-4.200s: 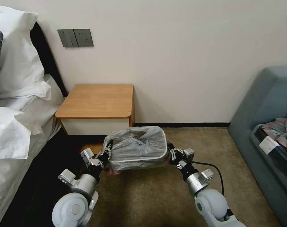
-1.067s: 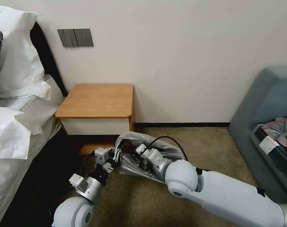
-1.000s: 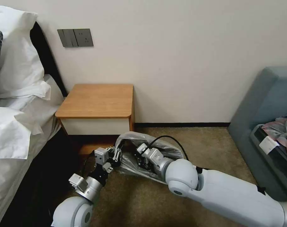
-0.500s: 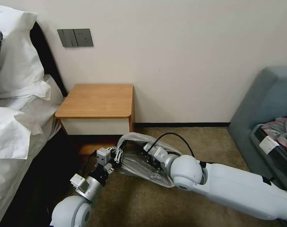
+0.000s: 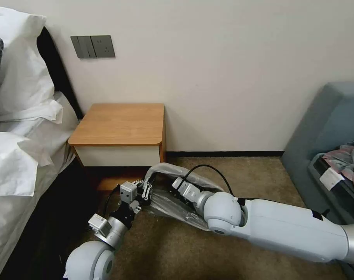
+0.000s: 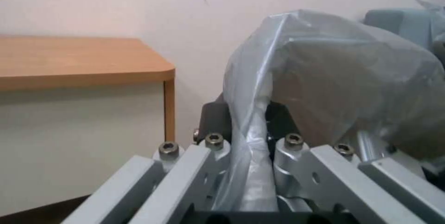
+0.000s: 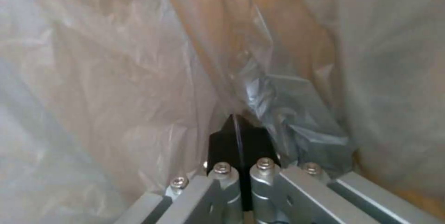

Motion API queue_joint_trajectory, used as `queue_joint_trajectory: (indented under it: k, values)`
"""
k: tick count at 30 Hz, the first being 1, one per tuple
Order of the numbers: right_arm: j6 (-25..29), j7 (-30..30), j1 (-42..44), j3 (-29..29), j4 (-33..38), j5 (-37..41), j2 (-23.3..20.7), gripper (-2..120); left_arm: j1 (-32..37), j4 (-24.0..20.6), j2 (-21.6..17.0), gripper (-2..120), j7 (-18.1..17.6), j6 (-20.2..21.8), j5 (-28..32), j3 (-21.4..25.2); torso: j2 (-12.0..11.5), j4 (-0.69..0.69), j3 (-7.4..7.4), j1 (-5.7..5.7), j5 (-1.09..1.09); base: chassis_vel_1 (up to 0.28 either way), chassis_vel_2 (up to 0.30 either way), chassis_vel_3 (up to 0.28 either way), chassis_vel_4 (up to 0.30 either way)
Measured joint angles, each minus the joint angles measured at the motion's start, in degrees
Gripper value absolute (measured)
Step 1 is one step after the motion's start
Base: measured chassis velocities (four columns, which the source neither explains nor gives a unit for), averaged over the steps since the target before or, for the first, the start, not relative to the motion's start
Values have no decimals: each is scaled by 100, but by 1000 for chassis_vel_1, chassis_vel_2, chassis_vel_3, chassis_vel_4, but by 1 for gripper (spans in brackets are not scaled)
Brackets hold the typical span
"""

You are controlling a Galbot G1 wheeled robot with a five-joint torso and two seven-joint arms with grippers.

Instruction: Pick up the garbage bag from the table and place it over the trash can.

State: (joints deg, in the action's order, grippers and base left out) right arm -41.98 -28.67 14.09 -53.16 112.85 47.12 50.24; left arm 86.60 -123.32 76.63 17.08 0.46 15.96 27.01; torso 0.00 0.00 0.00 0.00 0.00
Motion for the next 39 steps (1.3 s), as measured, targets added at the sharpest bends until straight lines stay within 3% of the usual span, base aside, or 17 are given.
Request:
queue_joint_trajectory:
  k: [12,27,33,39]
  values:
    - [2,-98,-94,-9,-51,176,92,0,40,-70,12,6,-9,31,-10,6,0,0,0,0,0,0,0,0,0]
    - [6,-209,-252,231,540,904,-104,0,-36,328,77,6,-599,188,201,3,0,0,0,0,0,0,0,0,0]
    - [92,-220,-59,793,968,1605,-261,0,-67,457,103,6,-1140,428,645,-99,0,0,0,0,0,0,0,0,0]
    - [584,136,538,1607,1278,1643,-507,0,-42,468,77,6,-1519,582,859,-176,0,2,0,0,0,0,0,0,0]
